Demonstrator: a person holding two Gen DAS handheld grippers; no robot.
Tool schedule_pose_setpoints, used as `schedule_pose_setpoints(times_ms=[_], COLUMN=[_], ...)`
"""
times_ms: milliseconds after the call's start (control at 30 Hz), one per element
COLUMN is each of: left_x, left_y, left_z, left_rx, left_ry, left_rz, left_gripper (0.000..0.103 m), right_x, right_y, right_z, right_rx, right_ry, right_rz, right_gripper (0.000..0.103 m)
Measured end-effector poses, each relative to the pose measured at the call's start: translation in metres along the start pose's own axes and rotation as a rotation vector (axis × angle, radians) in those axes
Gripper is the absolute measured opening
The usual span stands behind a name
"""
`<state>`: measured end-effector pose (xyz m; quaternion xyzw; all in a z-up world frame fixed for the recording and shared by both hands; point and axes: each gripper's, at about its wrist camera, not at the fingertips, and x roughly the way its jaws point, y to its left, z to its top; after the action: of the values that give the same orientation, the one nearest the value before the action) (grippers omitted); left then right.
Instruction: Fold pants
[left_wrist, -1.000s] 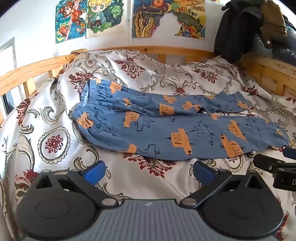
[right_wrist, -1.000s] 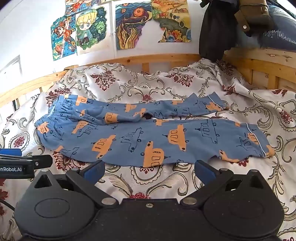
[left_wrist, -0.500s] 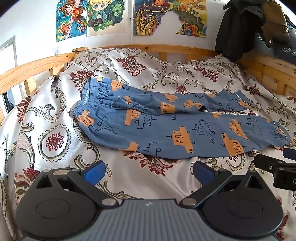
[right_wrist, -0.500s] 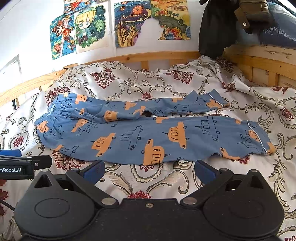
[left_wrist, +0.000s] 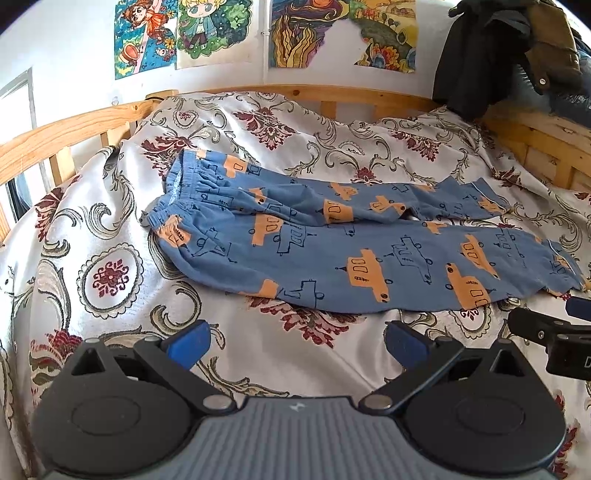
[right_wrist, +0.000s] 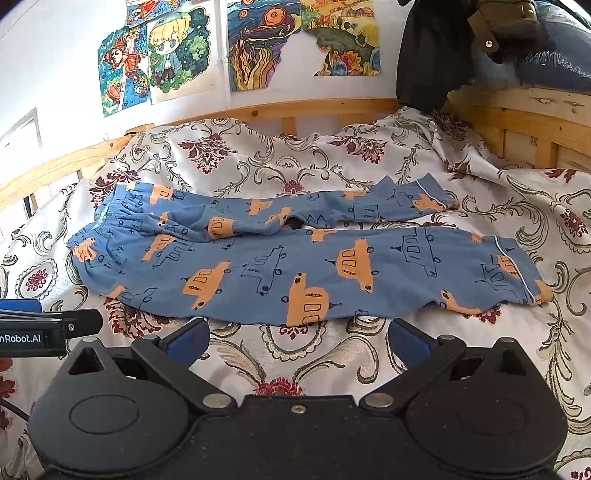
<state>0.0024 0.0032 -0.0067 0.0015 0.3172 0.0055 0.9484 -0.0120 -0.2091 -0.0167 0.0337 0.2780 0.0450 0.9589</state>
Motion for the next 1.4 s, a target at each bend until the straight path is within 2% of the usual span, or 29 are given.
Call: schedule_pose_setpoints(times_ms=[567, 700, 800, 933, 1033, 1167, 1333, 1400], left_x=[0.005, 0.009, 0.017, 0.028, 0.041, 0.074, 0.138, 0.167], left_y=[0.001, 0.004, 0.01, 0.018, 0.021, 0.022, 0.018, 0.017], left_z=[-0.001, -0.002, 0.002, 0.028, 0.06, 0.116, 0.181, 0.199], left_rx=[-0.001, -0.026, -0.071, -0.079, -0.011, 0.097, 0.229, 0.286], left_ry=[0.022, 0.052, 0.108, 0.155, 0.19, 0.226, 0.196, 0.139], left_rz=[0.009, 0.019, -0.004, 0.01, 0.011, 0.025, -0.009, -0.04], left_gripper=[0.103, 0.103, 0.103, 0.103, 0.103, 0.103, 0.103, 0.103], right_x=[0.003, 0.003, 0.002, 0.001, 0.006, 0.028, 0.094, 0.136], right_y=[0.001, 0.002, 0.001, -0.005, -0.015, -0.03, -0.064, -0.081], right_z=[-0.002, -0.001, 0.002, 0.013, 0.028, 0.066, 0.126, 0.157], right_rx=[0.003, 0.009, 0.011, 0.03, 0.024, -0.085, -0.243, -0.269], right_ry=[0.024, 0.048, 0.059, 0.053, 0.064, 0.062, 0.113, 0.157], right_rz=[-0.004, -0.014, -0.015, 0.015, 0.055, 0.125, 0.153, 0.164], right_gripper=[0.102, 0.102, 0.103, 0.102, 0.103, 0.103, 0.103, 0.103])
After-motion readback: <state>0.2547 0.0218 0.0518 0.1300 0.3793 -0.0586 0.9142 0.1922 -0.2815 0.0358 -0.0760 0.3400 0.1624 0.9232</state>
